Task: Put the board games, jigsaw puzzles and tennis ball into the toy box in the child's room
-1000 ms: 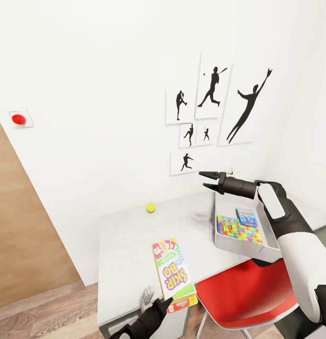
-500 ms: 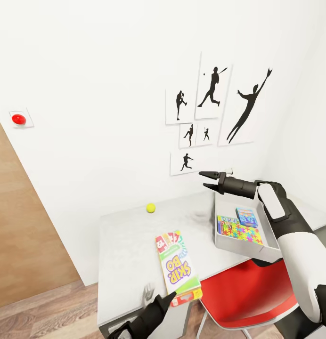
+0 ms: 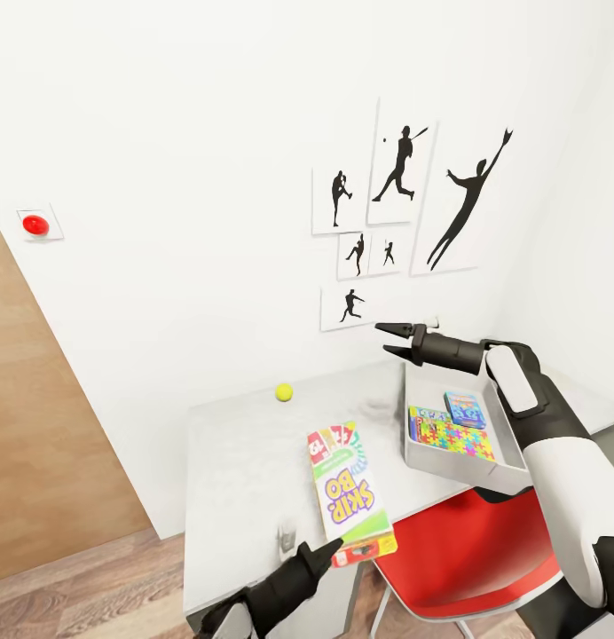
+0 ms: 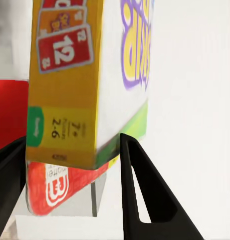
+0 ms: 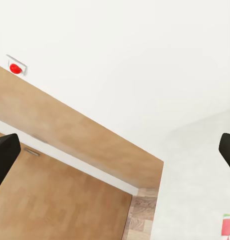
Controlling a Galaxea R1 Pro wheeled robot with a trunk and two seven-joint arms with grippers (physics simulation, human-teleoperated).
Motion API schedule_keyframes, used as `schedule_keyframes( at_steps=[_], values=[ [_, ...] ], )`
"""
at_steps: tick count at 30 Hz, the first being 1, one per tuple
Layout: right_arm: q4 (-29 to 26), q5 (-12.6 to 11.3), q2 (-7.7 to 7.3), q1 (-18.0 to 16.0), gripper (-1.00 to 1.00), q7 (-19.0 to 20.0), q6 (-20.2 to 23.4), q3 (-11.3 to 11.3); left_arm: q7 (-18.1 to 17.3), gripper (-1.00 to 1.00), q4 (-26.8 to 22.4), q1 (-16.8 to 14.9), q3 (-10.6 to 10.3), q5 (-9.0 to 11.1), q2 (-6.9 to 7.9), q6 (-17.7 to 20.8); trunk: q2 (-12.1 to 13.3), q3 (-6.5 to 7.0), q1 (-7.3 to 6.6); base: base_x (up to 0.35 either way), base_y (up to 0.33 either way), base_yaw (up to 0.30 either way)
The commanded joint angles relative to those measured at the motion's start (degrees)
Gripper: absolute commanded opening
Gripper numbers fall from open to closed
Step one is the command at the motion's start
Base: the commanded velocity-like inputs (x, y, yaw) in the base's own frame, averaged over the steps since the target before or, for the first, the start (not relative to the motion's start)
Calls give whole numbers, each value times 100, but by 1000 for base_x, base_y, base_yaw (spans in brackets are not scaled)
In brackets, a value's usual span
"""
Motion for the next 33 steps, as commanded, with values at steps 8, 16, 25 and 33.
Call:
schedule_keyframes(
  at_steps=[8, 16, 25, 33],
  values=[
    [-6, -1, -11, -7, 100, 37, 10, -12, 8, -100, -1744, 510, 16, 72, 567, 1254, -8, -10, 2, 0, 0, 0],
    [-7, -22, -76, -7, 100, 37, 10, -43, 11, -100, -2338, 661, 88, 116, 781, 1872, -8, -10, 2, 0, 0, 0],
    [-261, -32, -104, -13, 100, 37, 10, -52, 28, -100, -3587, 664, 638, 161, 1227, 3289, -8, -10, 2, 0, 0, 0],
    [-355, -35, -120, -66, 100, 37, 10, -195, 42, -100, -3779, 537, 1443, 193, 1424, 3710, -8, -10, 2, 0, 0, 0]
  ],
)
